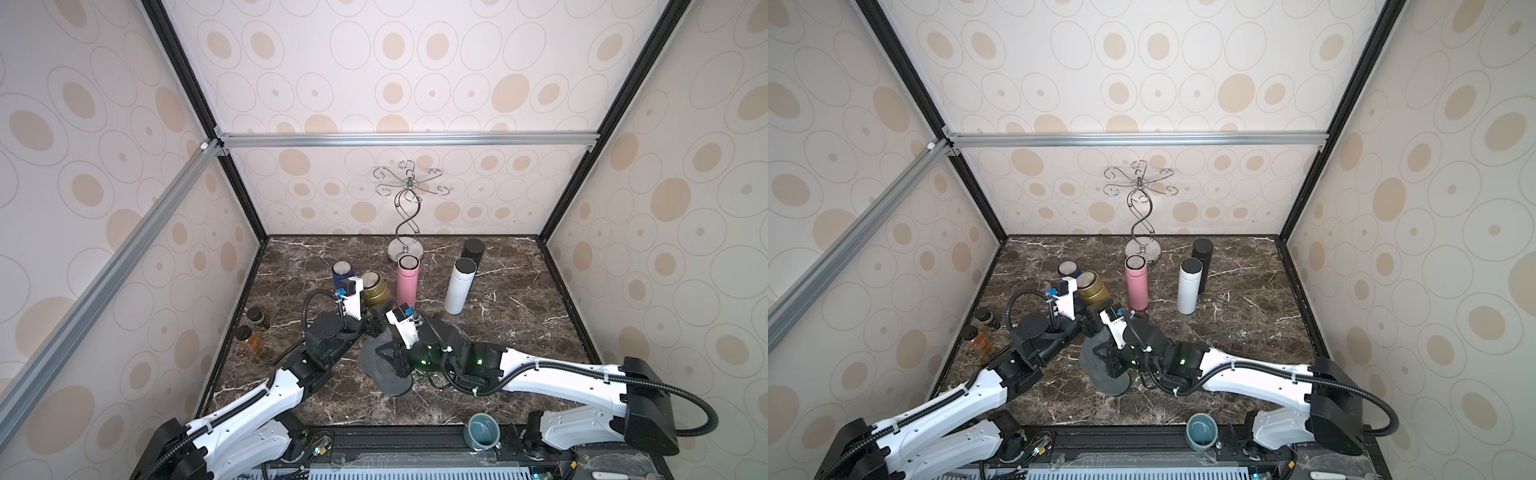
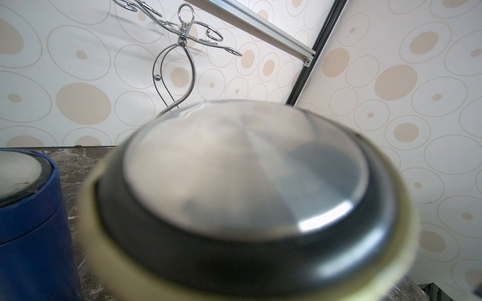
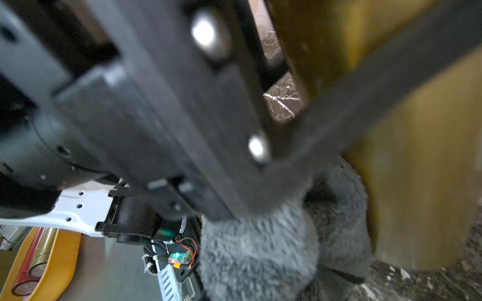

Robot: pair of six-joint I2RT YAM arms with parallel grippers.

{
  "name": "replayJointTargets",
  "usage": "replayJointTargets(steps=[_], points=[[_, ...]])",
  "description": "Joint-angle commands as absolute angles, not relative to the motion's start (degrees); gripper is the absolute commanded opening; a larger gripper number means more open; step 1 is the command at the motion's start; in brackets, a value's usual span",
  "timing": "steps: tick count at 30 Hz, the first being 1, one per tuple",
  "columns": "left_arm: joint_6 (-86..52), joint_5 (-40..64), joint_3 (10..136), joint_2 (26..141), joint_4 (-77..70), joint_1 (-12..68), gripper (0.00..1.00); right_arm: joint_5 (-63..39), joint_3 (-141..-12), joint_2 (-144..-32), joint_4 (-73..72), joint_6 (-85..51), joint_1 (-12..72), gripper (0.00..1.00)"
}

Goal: Wipe the surface of the thermos
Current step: Wipe the dirt from the surface of the thermos.

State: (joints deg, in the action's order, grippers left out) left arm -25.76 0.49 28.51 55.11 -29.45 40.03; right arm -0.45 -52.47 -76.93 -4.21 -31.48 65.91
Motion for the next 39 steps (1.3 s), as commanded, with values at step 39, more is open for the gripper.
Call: replayJointTargets(steps=[39], points=[[-32.25, -0.12, 28.13, 44.74, -38.88, 40.42, 0.00, 2.89, -13.89, -59.63, -43.77, -62.53, 54.52, 0.00]])
